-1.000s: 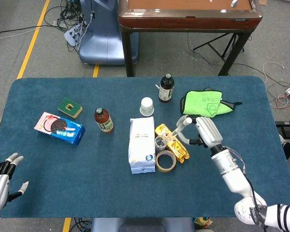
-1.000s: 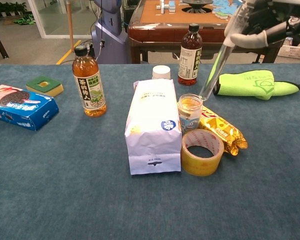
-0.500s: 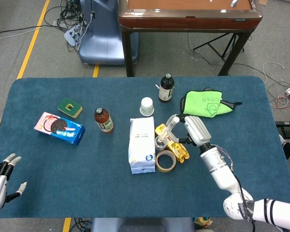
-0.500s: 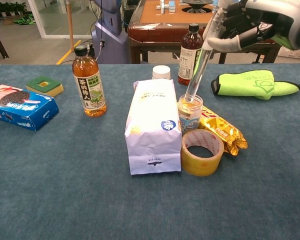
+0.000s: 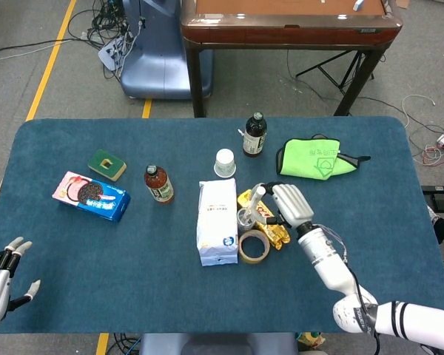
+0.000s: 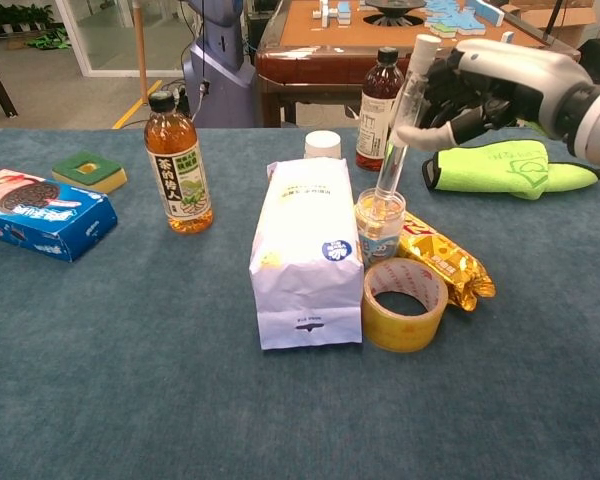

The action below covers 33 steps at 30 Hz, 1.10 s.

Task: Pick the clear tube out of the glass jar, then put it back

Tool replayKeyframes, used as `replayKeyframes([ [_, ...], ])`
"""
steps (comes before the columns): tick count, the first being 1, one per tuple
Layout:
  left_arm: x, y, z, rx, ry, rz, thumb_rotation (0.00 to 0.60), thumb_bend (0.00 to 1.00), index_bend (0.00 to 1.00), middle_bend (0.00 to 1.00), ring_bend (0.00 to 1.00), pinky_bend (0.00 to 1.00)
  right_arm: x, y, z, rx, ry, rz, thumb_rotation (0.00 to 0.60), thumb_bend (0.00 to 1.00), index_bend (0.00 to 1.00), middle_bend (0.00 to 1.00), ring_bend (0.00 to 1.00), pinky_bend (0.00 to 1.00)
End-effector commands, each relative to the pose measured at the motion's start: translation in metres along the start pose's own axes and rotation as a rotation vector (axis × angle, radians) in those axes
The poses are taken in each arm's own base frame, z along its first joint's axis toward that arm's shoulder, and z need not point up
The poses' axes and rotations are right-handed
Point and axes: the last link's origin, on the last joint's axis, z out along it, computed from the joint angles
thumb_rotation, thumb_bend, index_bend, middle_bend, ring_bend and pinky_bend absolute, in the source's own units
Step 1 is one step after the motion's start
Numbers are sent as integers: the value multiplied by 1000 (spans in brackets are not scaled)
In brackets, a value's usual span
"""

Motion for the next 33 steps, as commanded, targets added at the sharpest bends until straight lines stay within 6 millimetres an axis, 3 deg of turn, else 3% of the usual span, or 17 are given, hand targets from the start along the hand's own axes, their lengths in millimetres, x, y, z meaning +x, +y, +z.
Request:
replayKeyframes([
  [1,0,0,0,-3,1,0,600,296,146,86,166,129,-8,3,3,-8,-21,-21,600,509,700,495,378,319],
  [14,0,-2,-2,6,2,0,600,297,147,86,165,129,-29,14,11,-31,-58,-78,600,506,680,414,290,314],
  [18,0,-3,-3,10,1,-1,600,297,147,86,166,129,-31,16,10,-40,-73,-84,600,500,559,364,254,299],
  [24,-1,-3,-4,11,-6,0,600,297,147,86,166,129,-27,19,7,-57,-95,-96,600,415,293,276,183,255],
  [28,-1,-3,-3,13,-8,-3,600,296,147,86,165,129,-20,23,0,-63,-86,-115,600,341,236,263,176,252],
  [33,3,-5,-3,17,3,-2,600,297,146,86,165,129,2,28,-16,-65,6,-94,600,295,189,242,163,250],
])
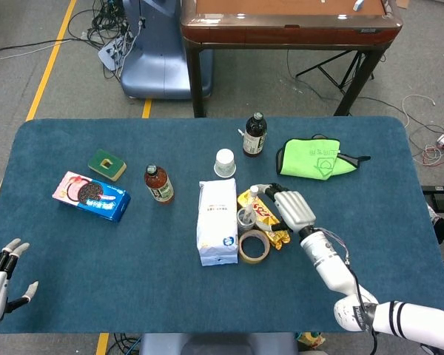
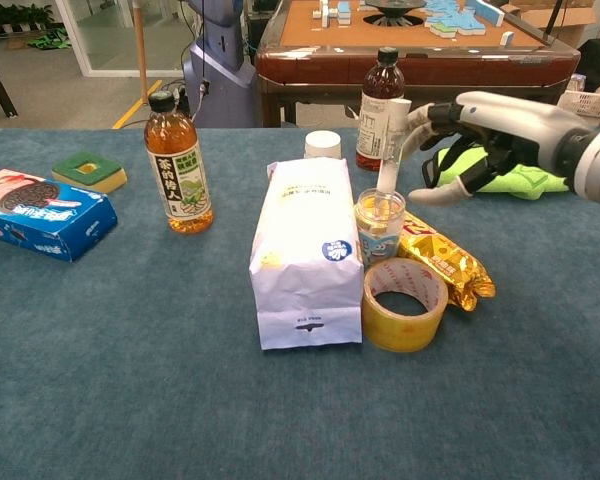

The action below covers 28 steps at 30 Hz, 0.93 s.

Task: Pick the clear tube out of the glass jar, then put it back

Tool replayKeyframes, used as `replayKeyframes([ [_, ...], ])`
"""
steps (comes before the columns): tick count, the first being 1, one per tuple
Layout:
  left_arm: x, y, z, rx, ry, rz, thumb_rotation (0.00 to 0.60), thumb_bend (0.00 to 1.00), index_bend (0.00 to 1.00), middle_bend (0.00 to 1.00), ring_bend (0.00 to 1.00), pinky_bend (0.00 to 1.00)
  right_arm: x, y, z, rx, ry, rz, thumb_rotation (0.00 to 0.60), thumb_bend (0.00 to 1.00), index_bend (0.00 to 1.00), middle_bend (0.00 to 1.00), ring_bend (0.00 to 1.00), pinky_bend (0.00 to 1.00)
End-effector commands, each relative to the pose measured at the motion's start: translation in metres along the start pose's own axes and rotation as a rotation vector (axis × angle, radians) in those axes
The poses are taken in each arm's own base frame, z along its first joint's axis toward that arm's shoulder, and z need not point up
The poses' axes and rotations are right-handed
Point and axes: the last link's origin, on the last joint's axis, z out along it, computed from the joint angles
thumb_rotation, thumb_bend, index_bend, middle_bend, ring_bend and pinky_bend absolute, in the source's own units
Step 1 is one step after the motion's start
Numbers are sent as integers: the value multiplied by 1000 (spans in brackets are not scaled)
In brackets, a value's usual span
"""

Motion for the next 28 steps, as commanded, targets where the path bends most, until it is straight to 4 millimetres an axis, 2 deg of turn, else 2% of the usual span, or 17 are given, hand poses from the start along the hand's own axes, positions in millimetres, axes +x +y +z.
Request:
replayKeyframes([
  [1,2,0,0,1,5,0,600,297,146,86,165,129,16,7,-14,-4,64,16,600,294,189,242,163,250],
  [7,4,3,3,-11,13,-1,600,297,146,86,166,129,42,20,-44,-22,149,6,600,292,189,242,163,249],
  [15,5,8,7,-30,17,0,600,297,147,86,165,129,71,45,-106,-130,276,-89,600,292,189,242,163,249],
  [23,4,13,12,-45,12,7,600,296,147,86,166,129,80,79,-177,-332,308,-188,600,292,189,279,172,250],
  [28,2,18,15,-58,15,6,600,297,147,86,166,129,81,88,-198,-381,325,-164,600,292,189,282,173,250],
])
